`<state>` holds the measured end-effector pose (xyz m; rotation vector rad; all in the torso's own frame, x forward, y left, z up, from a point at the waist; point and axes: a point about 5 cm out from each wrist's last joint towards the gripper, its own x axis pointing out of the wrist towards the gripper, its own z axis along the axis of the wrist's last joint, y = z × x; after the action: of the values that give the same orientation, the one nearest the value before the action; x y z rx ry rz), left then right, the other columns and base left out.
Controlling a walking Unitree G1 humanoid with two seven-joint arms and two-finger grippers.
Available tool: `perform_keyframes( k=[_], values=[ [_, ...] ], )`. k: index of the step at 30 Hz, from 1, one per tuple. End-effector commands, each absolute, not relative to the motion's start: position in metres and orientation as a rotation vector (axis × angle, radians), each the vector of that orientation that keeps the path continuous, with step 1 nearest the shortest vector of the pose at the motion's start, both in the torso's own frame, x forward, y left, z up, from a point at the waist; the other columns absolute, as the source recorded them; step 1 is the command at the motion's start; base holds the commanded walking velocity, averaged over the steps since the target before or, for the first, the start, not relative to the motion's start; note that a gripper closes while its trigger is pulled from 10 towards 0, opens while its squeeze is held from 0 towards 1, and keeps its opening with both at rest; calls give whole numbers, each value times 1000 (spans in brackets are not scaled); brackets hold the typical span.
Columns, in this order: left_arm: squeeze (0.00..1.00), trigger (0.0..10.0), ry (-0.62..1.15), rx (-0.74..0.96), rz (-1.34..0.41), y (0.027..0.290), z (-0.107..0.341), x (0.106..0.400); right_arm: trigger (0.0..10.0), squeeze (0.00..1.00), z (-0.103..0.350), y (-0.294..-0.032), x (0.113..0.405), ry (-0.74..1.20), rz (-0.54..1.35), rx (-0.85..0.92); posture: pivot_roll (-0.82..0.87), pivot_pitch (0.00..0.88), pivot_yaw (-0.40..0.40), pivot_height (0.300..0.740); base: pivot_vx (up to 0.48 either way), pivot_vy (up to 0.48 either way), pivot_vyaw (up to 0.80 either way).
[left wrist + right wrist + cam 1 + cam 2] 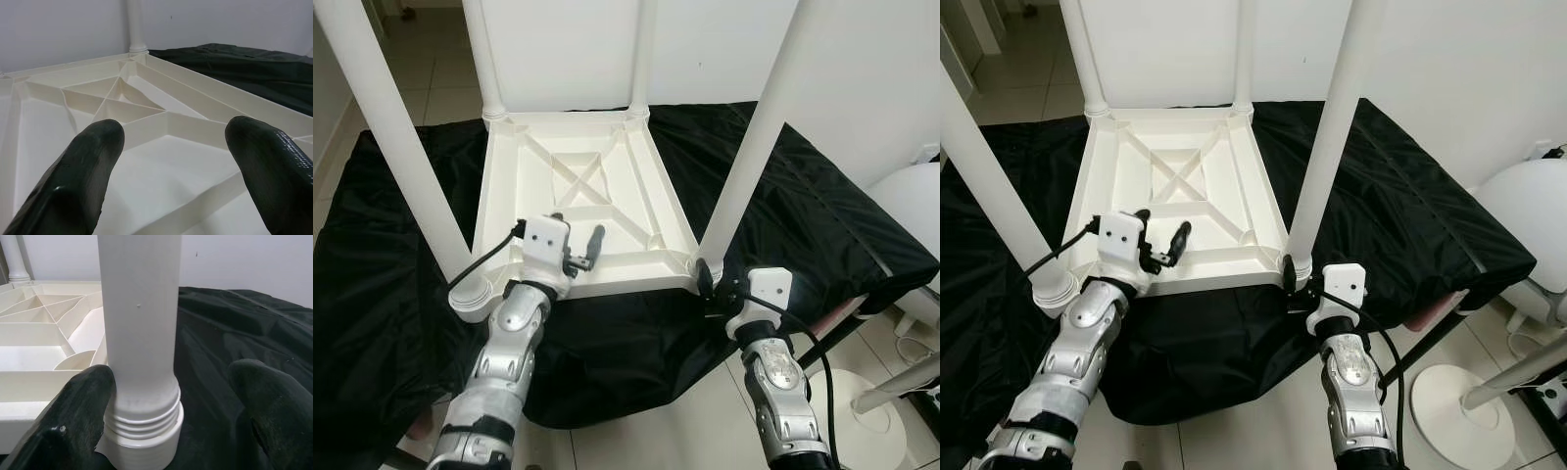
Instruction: Building children table
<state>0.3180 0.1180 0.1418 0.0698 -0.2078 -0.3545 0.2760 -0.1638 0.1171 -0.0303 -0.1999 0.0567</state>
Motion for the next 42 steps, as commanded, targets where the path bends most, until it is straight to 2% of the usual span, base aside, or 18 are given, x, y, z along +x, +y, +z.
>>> perform_keyframes(
  k=[1,10,13,16,18,20,28,31,36,37,42],
  values=[
    [0,10000,-228,78,-397,118,145,315,10000,0,120,-172,274,-216,34,-32,-44,0,-11,740,0,0,0],
    [0,10000,-245,103,-476,114,147,309,10000,0,123,-176,274,-217,72,-35,-43,0,-9,740,0,0,0],
    [0,10000,-241,133,-561,103,146,304,10000,0,125,-175,278,-219,112,-57,-48,0,-1,740,0,0,0],
    [0,10000,-241,133,-561,103,146,304,10000,0,125,-175,278,-219,112,-57,-48,0,-1,740,0,0,0],
    [0,10000,-225,139,-669,91,146,296,10000,0,126,-179,283,-210,141,-69,-47,0,0,740,0,0,0],
    [0,10000,-220,131,-688,88,147,295,10000,0,126,-181,285,-202,156,-72,-46,0,-2,740,0,0,0],
    [0,10000,-210,87,-660,90,151,298,10000,0,124,-181,284,-187,182,-52,-41,3,-1,740,0,0,0],
    [0,10000,-217,86,-596,94,154,303,10000,0,120,-173,280,-181,205,-31,-43,7,12,740,0,0,0],
    [0,10000,-208,80,-599,92,157,303,10000,0,118,-167,278,-179,231,-44,-43,7,17,740,0,0,0],
    [0,10000,-206,82,-598,91,158,304,10000,0,118,-165,277,-176,238,-41,-42,10,58,740,0,0,0],
    [0,10000,-180,70,-600,89,162,307,10000,0,116,-159,278,-173,274,-44,-51,16,86,740,0,0,0]
  ],
)
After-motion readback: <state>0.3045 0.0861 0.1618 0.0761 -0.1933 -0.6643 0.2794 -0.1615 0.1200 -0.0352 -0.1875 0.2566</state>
